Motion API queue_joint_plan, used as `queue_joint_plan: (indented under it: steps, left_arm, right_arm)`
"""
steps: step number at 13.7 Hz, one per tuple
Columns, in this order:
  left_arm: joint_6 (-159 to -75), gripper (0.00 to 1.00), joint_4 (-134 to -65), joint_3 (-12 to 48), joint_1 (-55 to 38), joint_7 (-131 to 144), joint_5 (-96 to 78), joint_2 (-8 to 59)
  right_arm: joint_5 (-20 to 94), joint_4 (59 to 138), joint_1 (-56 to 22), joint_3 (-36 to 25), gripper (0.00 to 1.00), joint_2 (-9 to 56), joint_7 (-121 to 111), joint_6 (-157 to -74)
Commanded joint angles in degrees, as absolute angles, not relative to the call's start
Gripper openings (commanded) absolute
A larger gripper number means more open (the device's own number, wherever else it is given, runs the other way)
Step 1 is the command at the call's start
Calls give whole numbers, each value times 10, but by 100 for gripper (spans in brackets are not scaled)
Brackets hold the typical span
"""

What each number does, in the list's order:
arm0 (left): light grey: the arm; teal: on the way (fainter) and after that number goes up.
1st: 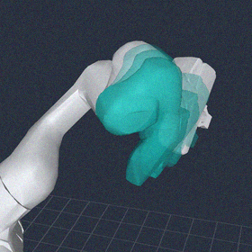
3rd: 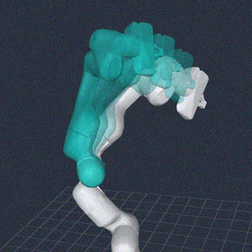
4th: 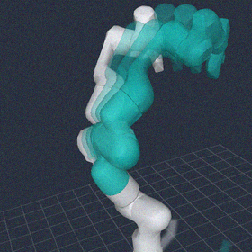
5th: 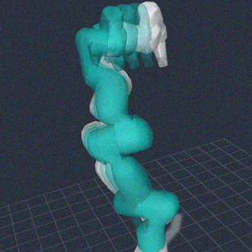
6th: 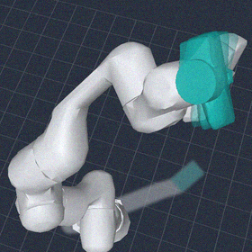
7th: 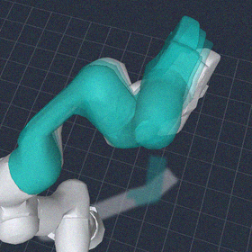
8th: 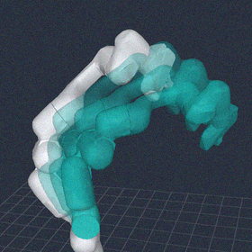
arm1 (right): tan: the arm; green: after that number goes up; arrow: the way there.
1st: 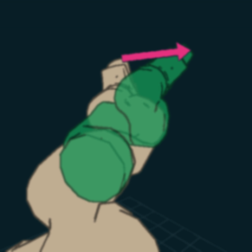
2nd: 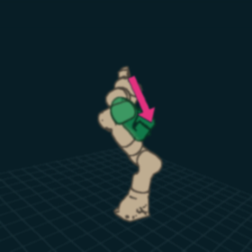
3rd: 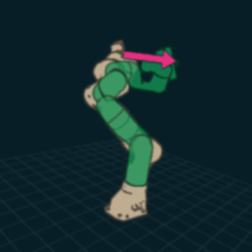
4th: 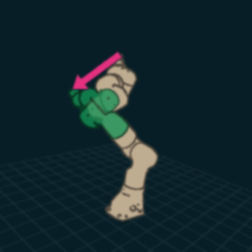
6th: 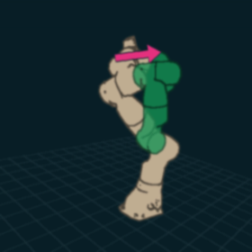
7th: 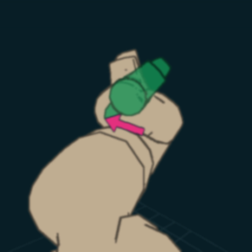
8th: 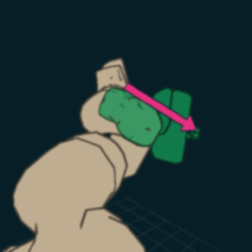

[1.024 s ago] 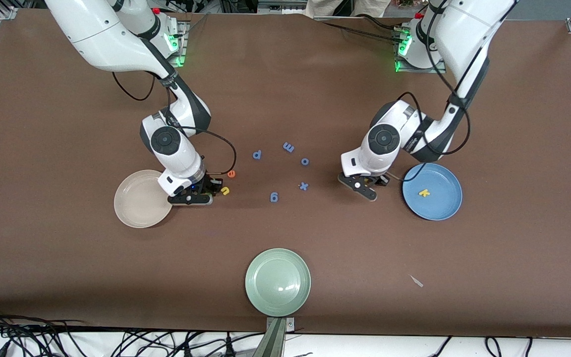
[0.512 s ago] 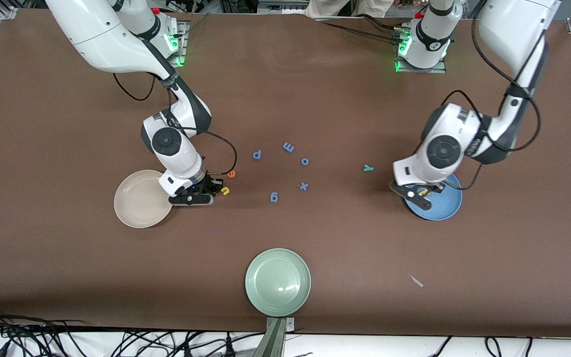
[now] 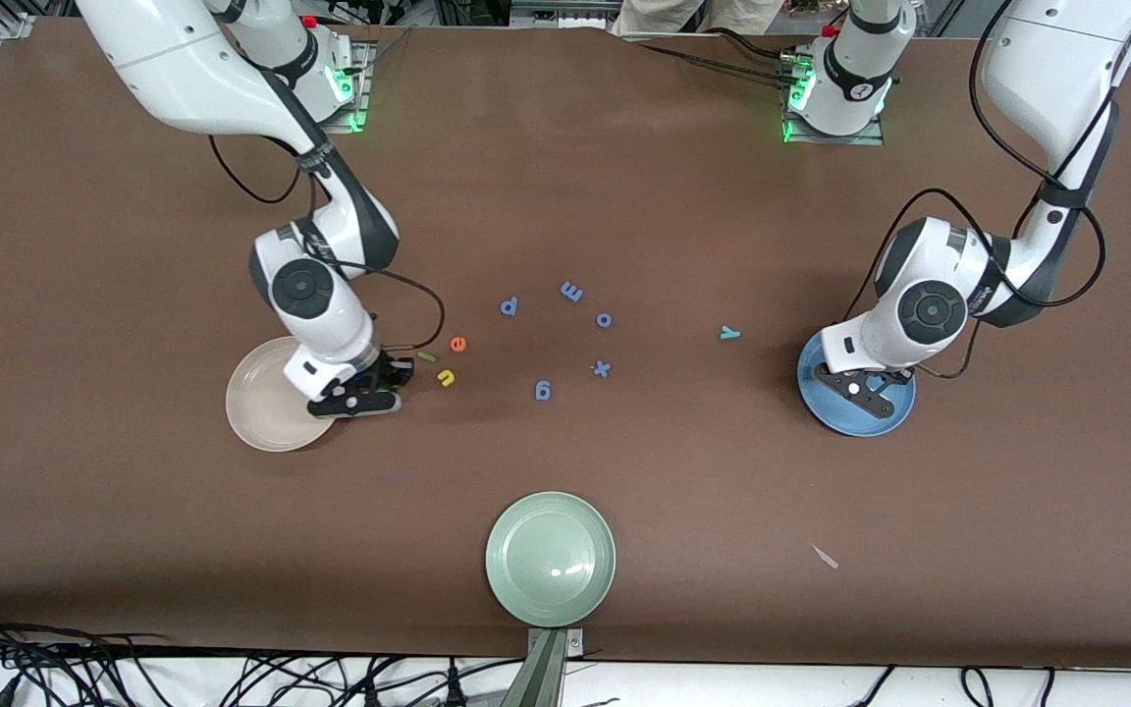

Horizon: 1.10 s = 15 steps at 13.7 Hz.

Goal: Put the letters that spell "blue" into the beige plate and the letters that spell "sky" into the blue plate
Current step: 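Carry the green q into the cream plate while the left gripper reaches the teal y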

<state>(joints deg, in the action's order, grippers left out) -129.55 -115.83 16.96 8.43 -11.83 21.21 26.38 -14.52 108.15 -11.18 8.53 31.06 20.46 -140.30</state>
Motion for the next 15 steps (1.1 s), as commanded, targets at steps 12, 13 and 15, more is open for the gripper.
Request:
queue_joint_plan:
  steps: [12, 13, 15]
  left_arm:
    - [-1329, 87, -1165, 295, 10, 352, 228, 303]
    - [-1336, 87, -1170, 294, 12, 352, 228, 309]
    - [-1339, 79, -1171, 294, 11, 352, 229, 318]
  right_arm:
    - [-4, 1132, -93, 67, 55, 243, 149, -1364]
    - [22, 1127, -94, 75, 55, 246, 154, -1361]
    - [25, 1122, -96, 93, 55, 260, 212, -1366]
